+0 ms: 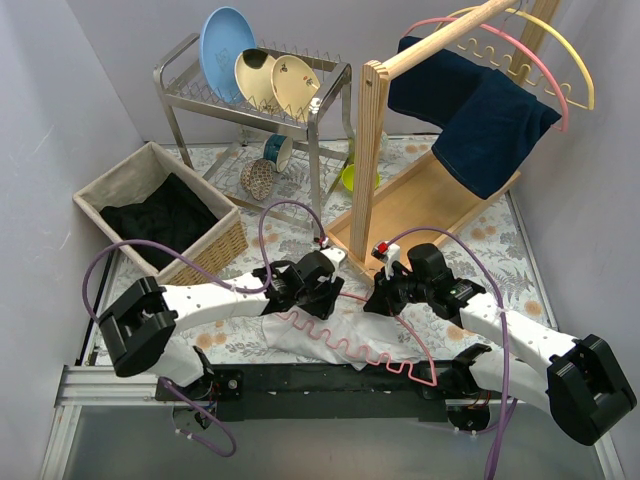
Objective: Place the skirt on the hanger
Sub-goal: Place skirt on hanger
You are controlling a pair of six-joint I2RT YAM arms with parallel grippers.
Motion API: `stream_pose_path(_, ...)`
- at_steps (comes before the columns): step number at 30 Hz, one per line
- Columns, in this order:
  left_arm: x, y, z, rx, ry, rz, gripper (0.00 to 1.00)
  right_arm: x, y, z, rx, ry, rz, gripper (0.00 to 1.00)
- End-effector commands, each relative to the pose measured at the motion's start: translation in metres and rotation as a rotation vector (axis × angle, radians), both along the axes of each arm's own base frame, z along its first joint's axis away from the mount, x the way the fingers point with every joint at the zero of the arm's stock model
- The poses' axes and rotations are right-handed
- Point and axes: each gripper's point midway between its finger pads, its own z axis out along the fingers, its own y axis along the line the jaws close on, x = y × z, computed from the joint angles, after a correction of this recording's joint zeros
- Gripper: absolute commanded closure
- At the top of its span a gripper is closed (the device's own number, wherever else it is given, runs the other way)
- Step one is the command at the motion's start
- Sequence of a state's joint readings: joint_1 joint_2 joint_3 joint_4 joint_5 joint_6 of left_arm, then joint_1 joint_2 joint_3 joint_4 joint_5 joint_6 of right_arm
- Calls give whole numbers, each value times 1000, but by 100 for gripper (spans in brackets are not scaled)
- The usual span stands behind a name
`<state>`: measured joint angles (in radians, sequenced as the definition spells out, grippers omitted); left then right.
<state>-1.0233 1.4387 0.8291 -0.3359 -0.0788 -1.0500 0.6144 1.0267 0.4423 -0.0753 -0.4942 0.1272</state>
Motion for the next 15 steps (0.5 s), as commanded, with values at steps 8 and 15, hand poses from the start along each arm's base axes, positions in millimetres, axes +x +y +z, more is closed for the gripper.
stream_pose_path(8,13,-15,38,-64,-34,40,96,3,8,16,62,-50,31,99)
stream_pose_path(15,8,-7,109,-238,-96,92,99,9,9,32,79,-98,36,99)
